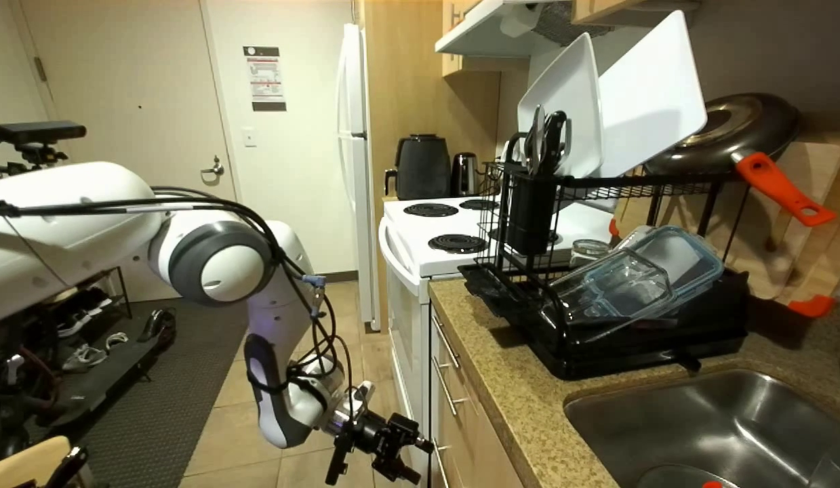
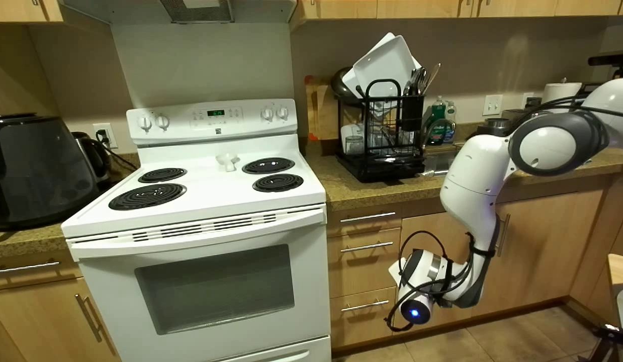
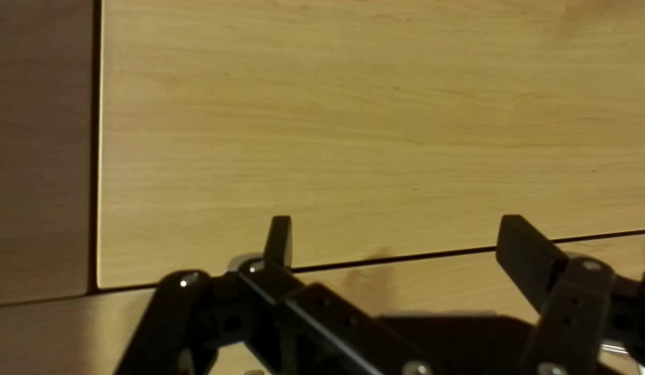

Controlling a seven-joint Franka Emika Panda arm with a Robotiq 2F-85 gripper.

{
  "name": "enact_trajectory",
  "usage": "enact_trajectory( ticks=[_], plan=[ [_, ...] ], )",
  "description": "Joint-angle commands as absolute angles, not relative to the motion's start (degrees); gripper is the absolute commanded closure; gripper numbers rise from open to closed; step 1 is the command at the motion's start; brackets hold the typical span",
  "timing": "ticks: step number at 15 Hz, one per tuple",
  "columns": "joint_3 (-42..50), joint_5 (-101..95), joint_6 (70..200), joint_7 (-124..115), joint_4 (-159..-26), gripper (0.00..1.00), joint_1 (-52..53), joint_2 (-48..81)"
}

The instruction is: Close the open drawer

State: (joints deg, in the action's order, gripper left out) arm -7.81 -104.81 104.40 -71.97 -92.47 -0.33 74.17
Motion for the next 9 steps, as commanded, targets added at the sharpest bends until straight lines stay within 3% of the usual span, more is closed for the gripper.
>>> enact_trajectory(
  ticks=[1,9],
  plan=[
    [-8.38,-100.69,111.79,-75.9,-103.46,0.0,-4.49,64.57],
    [-5.68,-101.78,137.7,-79.69,-112.11,0.0,-13.64,53.75]
  ],
)
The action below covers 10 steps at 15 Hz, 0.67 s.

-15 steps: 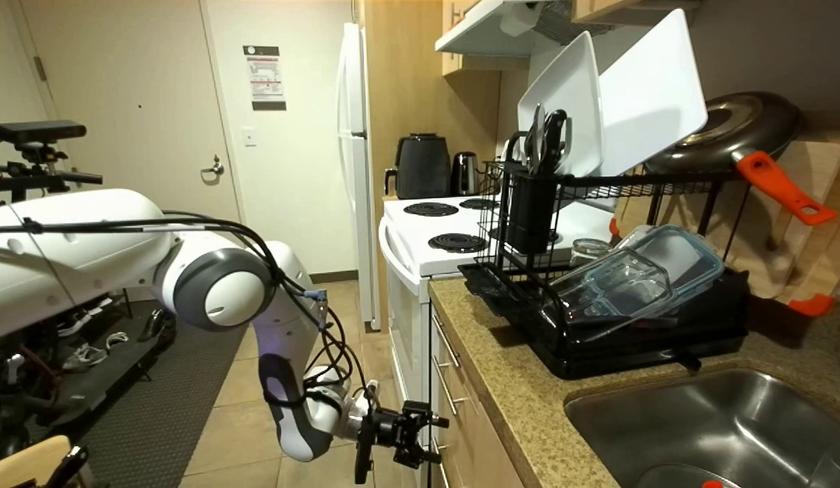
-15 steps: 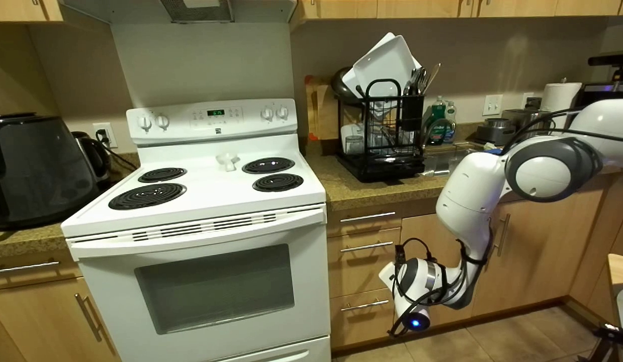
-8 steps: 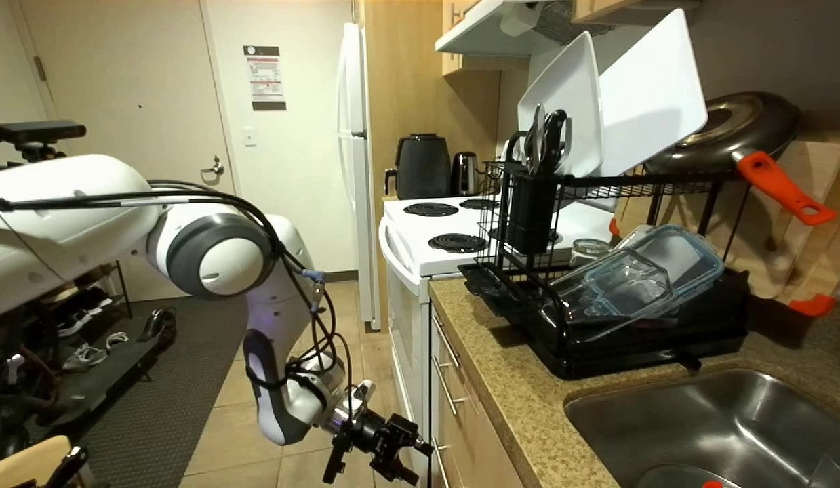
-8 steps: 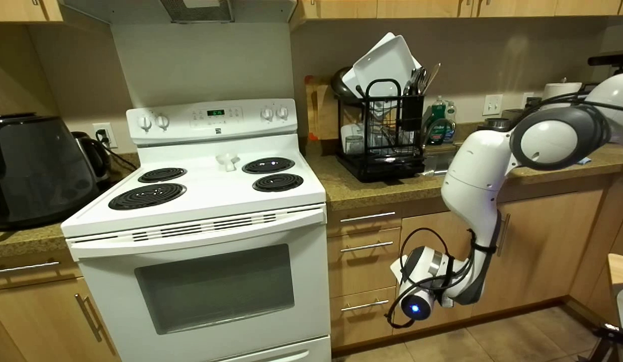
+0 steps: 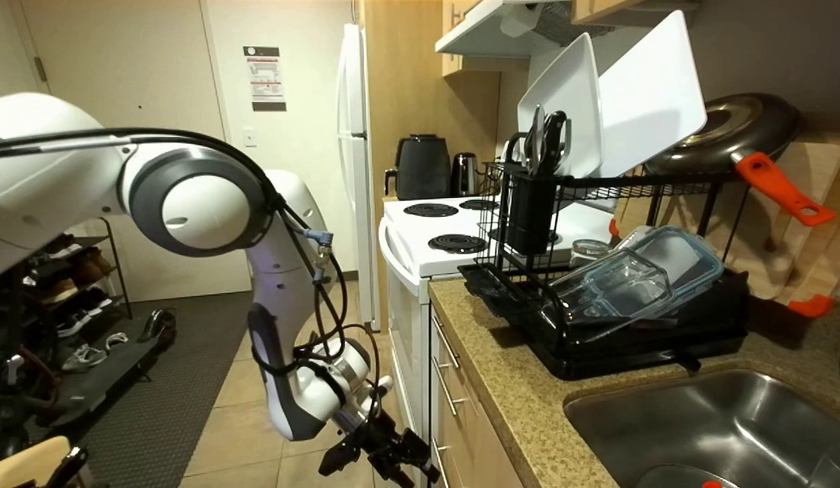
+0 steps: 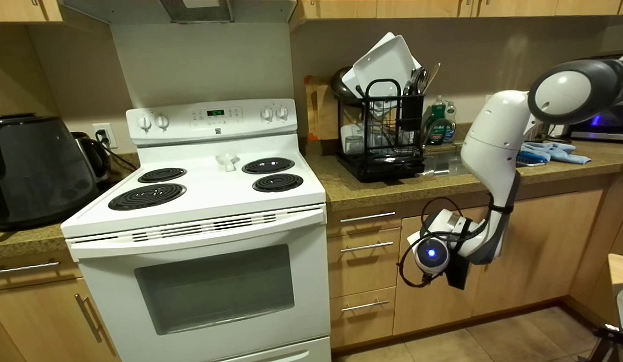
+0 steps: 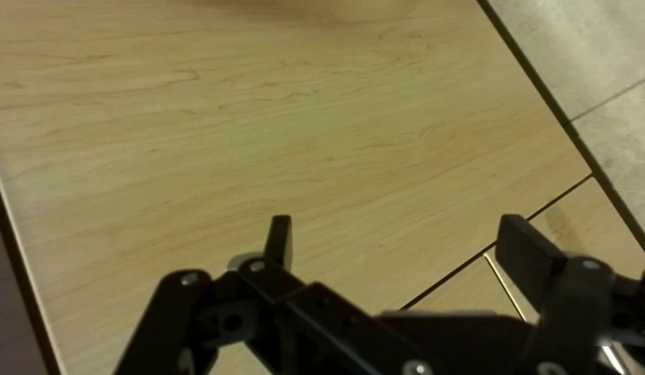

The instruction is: Close the open drawer

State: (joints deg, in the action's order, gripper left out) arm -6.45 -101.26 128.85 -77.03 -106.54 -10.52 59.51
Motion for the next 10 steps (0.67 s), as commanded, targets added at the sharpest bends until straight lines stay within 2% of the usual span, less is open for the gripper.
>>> enact_trajectory(
  ticks=[1,10],
  plan=[
    [-5.28,-102.02,141.16,-80.1,-112.65,0.0,-14.71,52.8],
    [-3.83,-110.89,164.28,-84.25,-113.45,0.0,-23.74,47.69]
  ],
)
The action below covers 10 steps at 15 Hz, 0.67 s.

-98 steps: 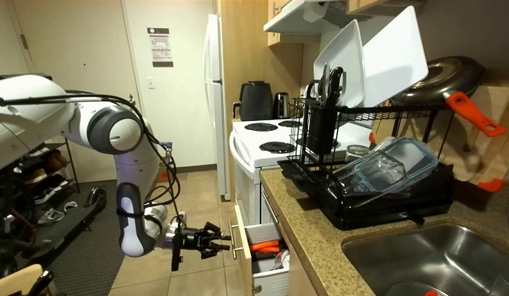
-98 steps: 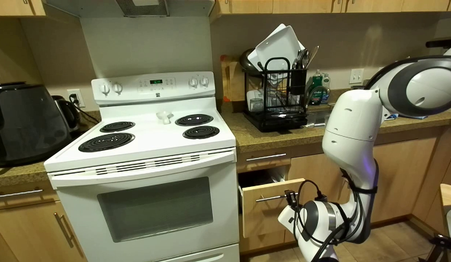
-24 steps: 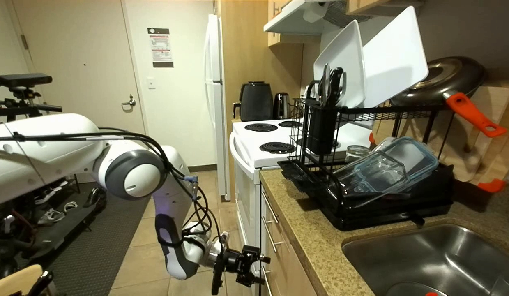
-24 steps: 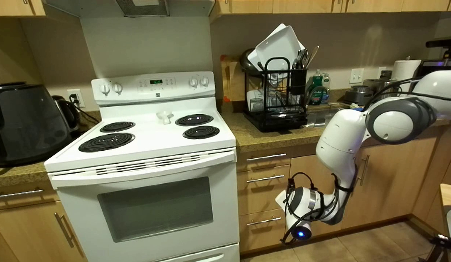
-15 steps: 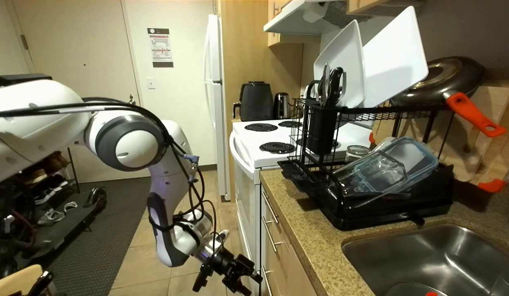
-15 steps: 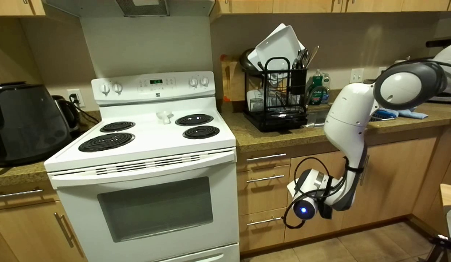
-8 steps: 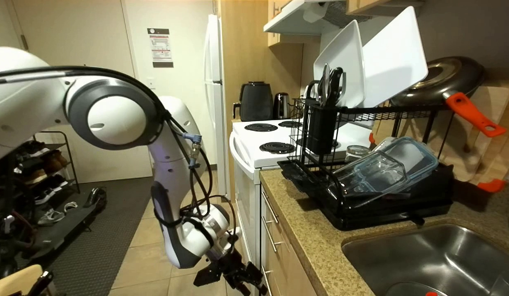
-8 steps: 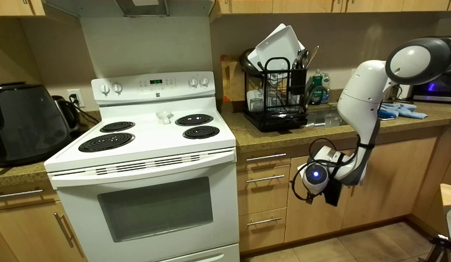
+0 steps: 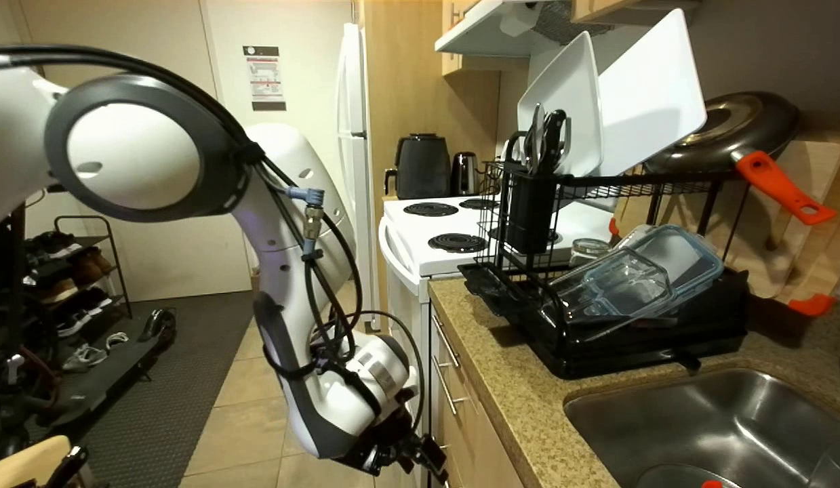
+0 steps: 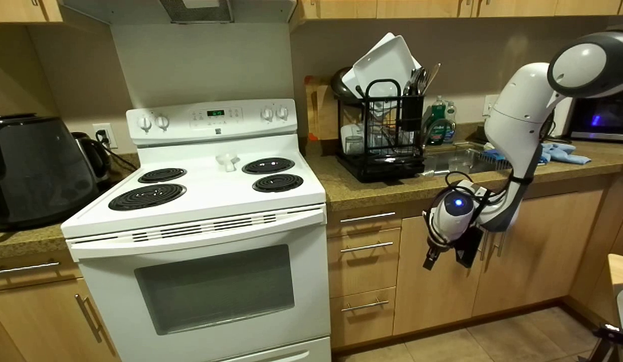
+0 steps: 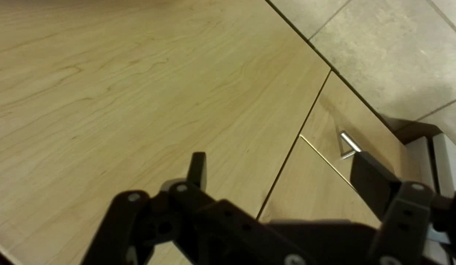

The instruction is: Close the open drawer

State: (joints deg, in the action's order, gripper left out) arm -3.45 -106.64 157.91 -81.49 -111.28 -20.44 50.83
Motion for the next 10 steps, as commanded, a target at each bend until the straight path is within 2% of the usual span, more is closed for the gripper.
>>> enact_trajectory(
  ticks=[1,8,10],
  plan=[
    [-3.88,-112.3,166.37,-84.25,-113.4,0.0,-24.87,47.16],
    [-0.06,-113.81,175.59,-75.06,-116.51,0.0,-28.26,41.27],
    [-1.02,-119.76,178.09,-76.53,-115.76,0.0,-30.27,39.62]
  ],
)
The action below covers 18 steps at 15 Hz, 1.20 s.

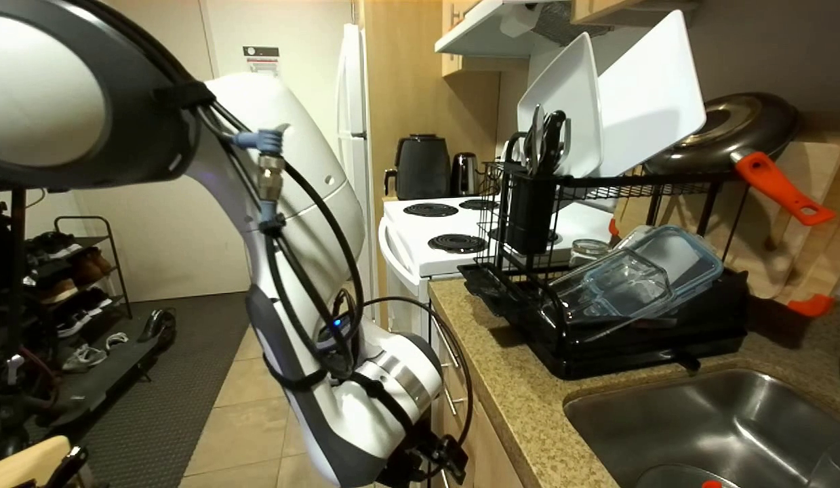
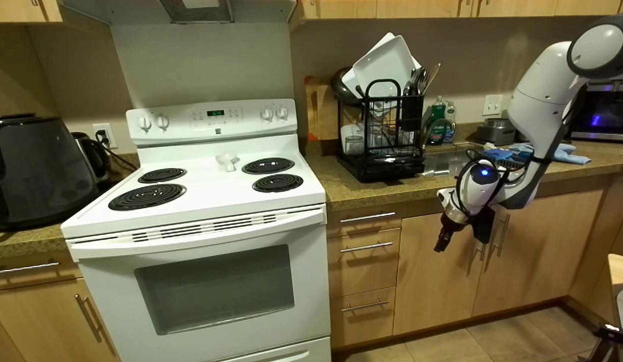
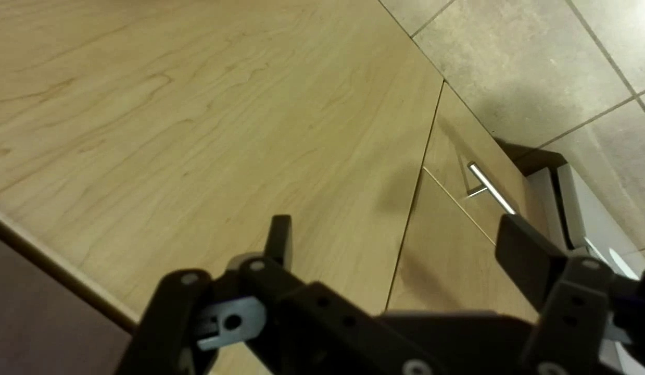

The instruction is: Close the open drawer

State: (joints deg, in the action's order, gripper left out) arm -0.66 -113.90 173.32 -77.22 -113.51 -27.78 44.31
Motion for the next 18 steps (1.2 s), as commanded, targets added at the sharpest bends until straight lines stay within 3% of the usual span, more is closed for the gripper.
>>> enact_trajectory(
  ticks=[1,5,11,15,18],
  plan=[
    [-2.62,-124.45,179.02,-78.0,-114.73,0.0,-31.78,38.92],
    [-13.0,-137.96,181.29,-81.28,-113.38,0.0,-40.13,35.44],
    [-38.58,-152.78,182.32,-85.27,-113.99,0.0,-59.85,34.88],
    [-54.71,-149.96,182.12,-76.39,-117.19,0.0,-74.29,37.92],
    [-61.89,-147.72,181.49,-71.24,-120.79,0.0,-82.28,40.13]
  ],
)
